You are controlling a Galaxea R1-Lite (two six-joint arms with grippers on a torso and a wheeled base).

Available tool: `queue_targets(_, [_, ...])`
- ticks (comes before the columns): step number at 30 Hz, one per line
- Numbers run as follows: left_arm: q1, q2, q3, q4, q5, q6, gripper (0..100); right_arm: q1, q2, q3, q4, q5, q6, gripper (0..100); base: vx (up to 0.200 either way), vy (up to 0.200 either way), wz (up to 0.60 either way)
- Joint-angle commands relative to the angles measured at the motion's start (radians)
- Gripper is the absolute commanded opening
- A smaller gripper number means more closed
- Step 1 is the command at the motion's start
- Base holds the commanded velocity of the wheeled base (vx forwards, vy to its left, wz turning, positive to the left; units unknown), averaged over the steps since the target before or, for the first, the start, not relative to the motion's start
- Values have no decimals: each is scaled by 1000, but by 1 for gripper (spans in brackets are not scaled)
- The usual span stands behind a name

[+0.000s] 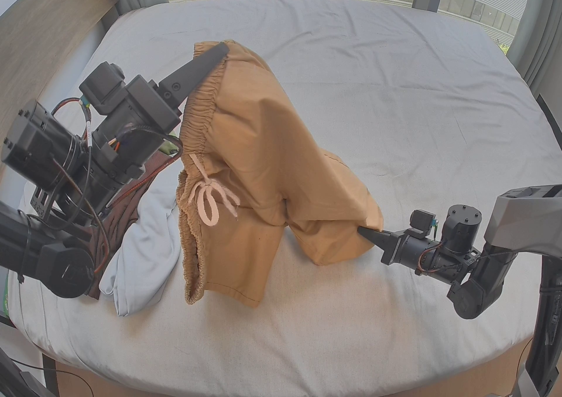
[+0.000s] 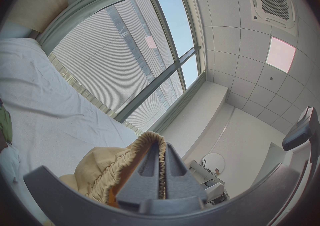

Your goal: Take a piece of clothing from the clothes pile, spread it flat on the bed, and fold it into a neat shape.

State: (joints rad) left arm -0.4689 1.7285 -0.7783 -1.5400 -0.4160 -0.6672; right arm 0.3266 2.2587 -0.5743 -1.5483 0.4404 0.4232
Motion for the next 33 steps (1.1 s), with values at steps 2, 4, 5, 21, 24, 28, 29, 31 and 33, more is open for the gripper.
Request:
queue_targets(2, [55,9,5,0,-6,-6,0,-14,-156,74,1,0,0,0,0,0,0])
queue_targets(4, [65,9,7,0,-6,-8,0,-14,-186,90,1,0,-1,0,0,0,0])
queue_targets(5, [75,8,16,0,-9,-11,0,-14,-228,117,4,0,-1,0,0,0,0])
queue_targets(21, [78,28,116,0,-14,-12,0,-15,-458,209,8,-2,-80,0,0,0,0])
queue_targets(24, [79,68,140,0,-10,-11,0,-17,-478,214,13,-2,-89,0,0,0,0])
queue_targets(28, [107,148,146,0,-9,-5,0,-31,-469,248,13,0,-116,0,0,0,0])
queue_targets(29, [110,157,143,0,-9,-5,0,-29,-465,257,13,-2,-124,0,0,0,0])
queue_targets(31, [128,190,136,0,-7,-2,0,-27,-436,283,13,0,-152,0,0,0,0])
queue_targets(33, [141,203,128,0,-7,-2,0,-26,-407,297,10,0,-169,0,0,0,0])
